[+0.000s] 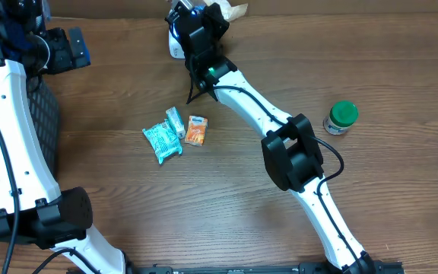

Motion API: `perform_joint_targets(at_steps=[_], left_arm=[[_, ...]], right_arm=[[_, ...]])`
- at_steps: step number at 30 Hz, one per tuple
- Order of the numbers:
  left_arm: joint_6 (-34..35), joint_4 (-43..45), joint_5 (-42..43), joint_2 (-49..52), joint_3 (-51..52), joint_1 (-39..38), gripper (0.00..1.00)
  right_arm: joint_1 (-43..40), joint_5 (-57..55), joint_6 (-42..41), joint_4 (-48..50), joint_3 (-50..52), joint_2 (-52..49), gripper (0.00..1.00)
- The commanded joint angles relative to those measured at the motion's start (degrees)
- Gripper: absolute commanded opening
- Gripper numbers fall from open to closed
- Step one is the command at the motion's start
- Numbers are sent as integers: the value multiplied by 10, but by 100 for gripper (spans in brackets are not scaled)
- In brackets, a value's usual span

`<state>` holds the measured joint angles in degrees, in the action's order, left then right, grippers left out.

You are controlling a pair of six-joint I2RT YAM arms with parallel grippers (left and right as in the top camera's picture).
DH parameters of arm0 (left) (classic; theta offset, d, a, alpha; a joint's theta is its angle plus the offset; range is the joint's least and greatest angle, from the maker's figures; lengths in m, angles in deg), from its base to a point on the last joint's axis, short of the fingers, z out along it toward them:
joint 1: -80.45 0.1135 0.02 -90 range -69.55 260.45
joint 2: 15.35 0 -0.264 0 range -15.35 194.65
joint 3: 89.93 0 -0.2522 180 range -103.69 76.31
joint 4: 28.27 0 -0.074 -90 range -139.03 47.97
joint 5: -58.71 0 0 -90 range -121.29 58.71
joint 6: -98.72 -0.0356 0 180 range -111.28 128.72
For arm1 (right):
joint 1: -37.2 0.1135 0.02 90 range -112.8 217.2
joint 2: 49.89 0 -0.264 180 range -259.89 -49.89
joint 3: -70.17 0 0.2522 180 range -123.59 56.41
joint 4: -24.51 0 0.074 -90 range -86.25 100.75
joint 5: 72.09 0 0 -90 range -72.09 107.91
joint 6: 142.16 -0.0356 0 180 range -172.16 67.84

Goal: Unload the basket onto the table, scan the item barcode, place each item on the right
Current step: 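Hold the mushroom bag in front of the white scanner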

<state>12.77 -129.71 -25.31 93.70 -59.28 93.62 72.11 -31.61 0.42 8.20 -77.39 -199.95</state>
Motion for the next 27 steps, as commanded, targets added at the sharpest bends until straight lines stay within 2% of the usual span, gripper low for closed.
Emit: perform_joint_targets(at_steps=[1,12,16,20,27], left_arm=[[-9,0,7,-7,-5,-1,100],[-9,1,7,-7,-5,-1,100],[-9,1,6,-7,-5,-1,99],[-9,0,7,-7,-5,-1,99],[-9,0,6,-7,-5,-1,99]], right_arm=[[-1,-6,-2,8,-12,5,4],[0,-30,3,7,-12,13,4],[0,-21,-34,-17,-12,58,4],[-3,16,-89,-99,-12,131,4],[-24,140,-290,-363,-12,277,4]])
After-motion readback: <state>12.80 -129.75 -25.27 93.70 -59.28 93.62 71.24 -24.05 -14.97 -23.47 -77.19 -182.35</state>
